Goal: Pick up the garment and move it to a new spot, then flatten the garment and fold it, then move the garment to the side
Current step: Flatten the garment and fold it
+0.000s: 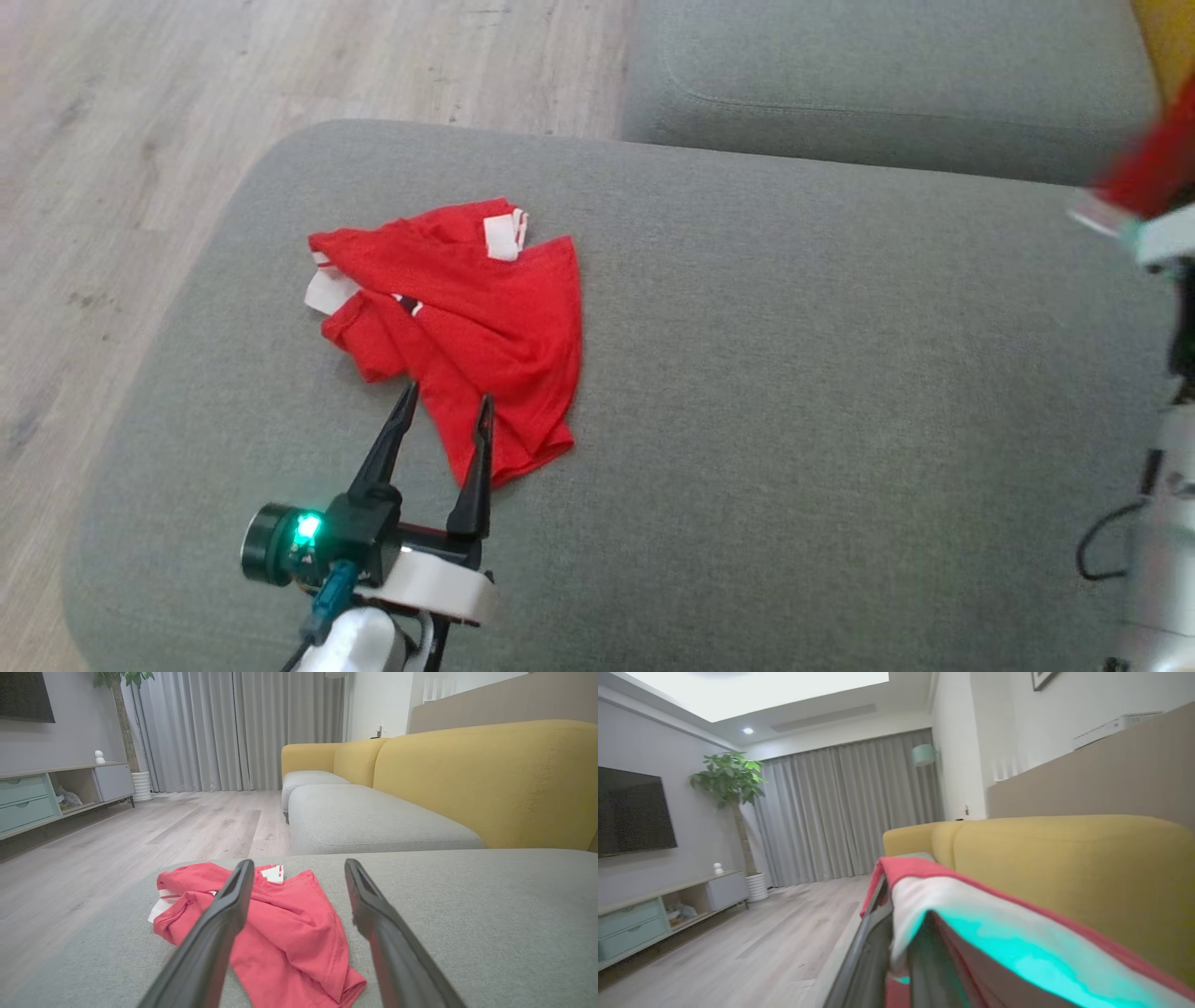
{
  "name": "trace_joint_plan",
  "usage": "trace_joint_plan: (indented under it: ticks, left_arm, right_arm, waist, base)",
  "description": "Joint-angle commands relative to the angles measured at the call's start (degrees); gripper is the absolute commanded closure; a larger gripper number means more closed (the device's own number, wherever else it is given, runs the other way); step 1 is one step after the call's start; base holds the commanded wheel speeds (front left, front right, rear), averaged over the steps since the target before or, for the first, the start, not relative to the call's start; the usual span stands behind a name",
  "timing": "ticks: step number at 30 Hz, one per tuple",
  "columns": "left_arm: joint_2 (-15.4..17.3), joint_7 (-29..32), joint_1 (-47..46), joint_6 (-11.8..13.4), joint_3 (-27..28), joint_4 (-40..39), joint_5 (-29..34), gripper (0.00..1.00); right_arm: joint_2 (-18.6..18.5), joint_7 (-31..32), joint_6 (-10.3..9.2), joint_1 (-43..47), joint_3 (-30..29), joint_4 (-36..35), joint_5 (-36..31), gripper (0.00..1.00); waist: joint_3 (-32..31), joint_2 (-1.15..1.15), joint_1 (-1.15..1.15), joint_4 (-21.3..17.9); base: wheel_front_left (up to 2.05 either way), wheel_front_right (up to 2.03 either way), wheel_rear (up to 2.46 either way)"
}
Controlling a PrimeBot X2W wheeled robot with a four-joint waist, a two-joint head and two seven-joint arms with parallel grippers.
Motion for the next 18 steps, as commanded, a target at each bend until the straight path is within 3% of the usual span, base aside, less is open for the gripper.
trace_joint_plan:
  ticks: [1,6,13,18]
  left_arm:
    - [-0.1,-0.5,-1.1,-0.2,2.5,-1.5,0.7,0.0]
    - [-0.5,-0.5,-1.0,-0.9,3.0,-1.3,1.3,0.0]
    - [-0.9,-0.5,-1.5,-1.8,3.3,-0.9,1.9,0.0]
    - [-1.3,-0.5,-2.1,-2.5,3.3,-0.4,2.5,0.0]
  right_arm:
    - [0.8,0.5,-0.04,-4.0,3.8,-2.9,0.5,1.0]
    - [2.0,-3.1,-0.04,-4.7,7.2,-1.5,2.4,1.0]
    - [2.0,-10.9,-0.04,2.6,19.2,9.6,8.9,1.0]
    - [2.0,-15.3,-0.04,7.4,36.1,18.1,11.7,1.0]
  waist:
    - [-0.3,0.0,0.0,0.7]
    - [-0.2,0.0,0.0,2.5]
    - [0.5,0.0,0.0,4.8]
    - [1.2,0.0,0.0,6.1]
  base:
    - [0.0,0.0,0.0]
    - [0.0,0.0,0.0]
    - [0.0,0.0,0.0]
    - [0.0,0.0,0.0]
